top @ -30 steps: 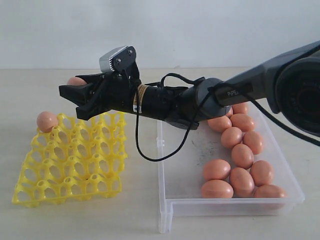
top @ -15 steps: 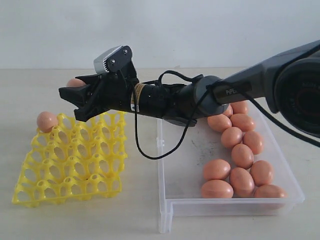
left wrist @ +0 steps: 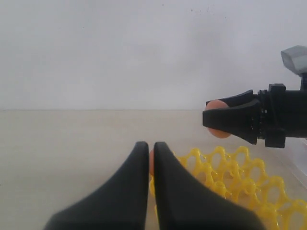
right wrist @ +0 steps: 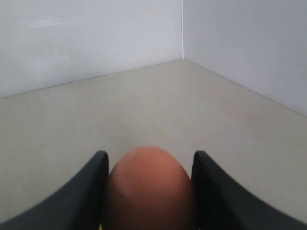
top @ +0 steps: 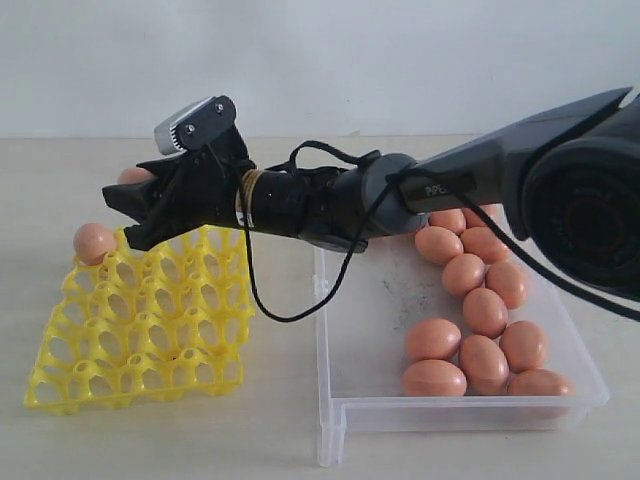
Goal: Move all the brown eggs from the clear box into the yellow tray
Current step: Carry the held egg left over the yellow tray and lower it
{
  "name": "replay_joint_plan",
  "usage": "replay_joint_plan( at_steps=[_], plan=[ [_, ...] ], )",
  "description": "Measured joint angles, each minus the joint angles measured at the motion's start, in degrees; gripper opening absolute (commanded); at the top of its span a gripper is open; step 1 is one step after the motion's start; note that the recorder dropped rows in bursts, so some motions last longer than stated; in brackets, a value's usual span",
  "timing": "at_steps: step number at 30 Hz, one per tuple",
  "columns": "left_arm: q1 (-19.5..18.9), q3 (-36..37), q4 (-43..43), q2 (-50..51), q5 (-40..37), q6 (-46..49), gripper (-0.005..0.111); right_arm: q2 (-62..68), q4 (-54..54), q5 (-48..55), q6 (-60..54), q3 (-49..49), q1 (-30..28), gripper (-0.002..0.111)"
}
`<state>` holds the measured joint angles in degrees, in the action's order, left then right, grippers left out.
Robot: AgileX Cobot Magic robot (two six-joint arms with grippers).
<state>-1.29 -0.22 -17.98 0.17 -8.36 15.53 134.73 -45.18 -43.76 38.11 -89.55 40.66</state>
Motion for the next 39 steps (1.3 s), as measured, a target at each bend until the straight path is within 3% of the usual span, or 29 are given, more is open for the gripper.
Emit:
replay_joint_plan(
  at_steps=[22,39],
  plan=[
    [0.0,0.0,0.0,0.0,0.0,0.0,0.004,2.37,6.65,-1.16,-5.14,-0.09,0.0,0.0],
    [0.0,0.0,0.0,0.0,0.0,0.0,0.004,11.44,6.45,-1.42,-0.03,-10.16,0.0,0.0]
  ],
)
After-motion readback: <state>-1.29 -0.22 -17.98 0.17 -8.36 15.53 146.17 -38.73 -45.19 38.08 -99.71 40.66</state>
